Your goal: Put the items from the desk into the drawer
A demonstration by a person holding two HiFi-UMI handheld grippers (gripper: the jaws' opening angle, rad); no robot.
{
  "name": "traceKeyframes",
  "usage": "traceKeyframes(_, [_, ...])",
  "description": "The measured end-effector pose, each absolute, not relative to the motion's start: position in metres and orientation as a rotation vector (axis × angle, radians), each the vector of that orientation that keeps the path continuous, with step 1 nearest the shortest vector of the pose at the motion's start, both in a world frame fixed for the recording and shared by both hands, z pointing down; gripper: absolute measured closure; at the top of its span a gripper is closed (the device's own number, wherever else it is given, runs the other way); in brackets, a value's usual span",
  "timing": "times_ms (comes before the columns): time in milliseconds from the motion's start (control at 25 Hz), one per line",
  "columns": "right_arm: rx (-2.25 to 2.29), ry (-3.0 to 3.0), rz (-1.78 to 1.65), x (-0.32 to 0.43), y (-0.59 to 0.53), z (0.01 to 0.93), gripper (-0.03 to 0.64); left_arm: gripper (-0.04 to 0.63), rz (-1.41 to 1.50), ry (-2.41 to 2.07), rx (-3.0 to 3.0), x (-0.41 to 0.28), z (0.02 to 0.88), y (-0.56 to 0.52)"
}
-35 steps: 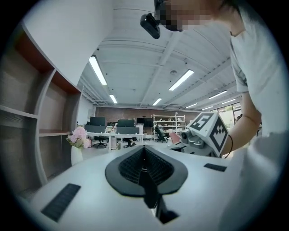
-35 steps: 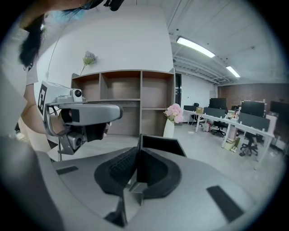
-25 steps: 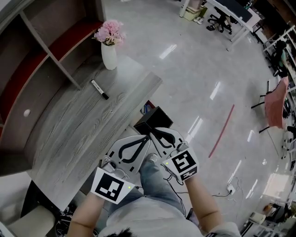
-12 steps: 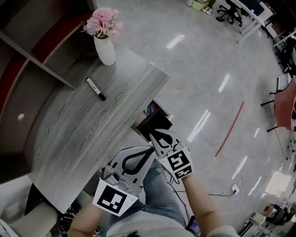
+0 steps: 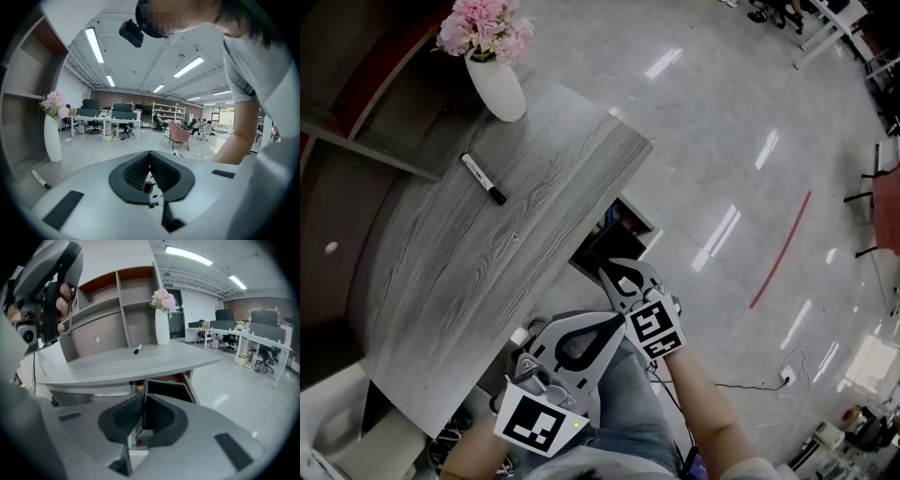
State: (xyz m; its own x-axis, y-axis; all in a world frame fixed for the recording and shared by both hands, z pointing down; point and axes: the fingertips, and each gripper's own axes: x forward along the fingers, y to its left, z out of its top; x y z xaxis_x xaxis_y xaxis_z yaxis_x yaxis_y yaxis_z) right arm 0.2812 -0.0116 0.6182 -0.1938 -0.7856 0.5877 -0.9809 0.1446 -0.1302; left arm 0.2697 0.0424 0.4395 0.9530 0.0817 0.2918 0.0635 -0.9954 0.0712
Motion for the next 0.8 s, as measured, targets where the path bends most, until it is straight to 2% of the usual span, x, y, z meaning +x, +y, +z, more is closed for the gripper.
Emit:
traceKeyframes(480, [1.621,-2.024,0.698,0.268,-0.02,0.644,0.578,0.588,0.498,0.098,3.012,0.264,0.455,0.033])
traceKeyframes(800, [1.677,-2.079,0.735,0.26,-0.02,0.621,0.572,0.588,0.476,0.095,3.032,0.261,0.446,0.032])
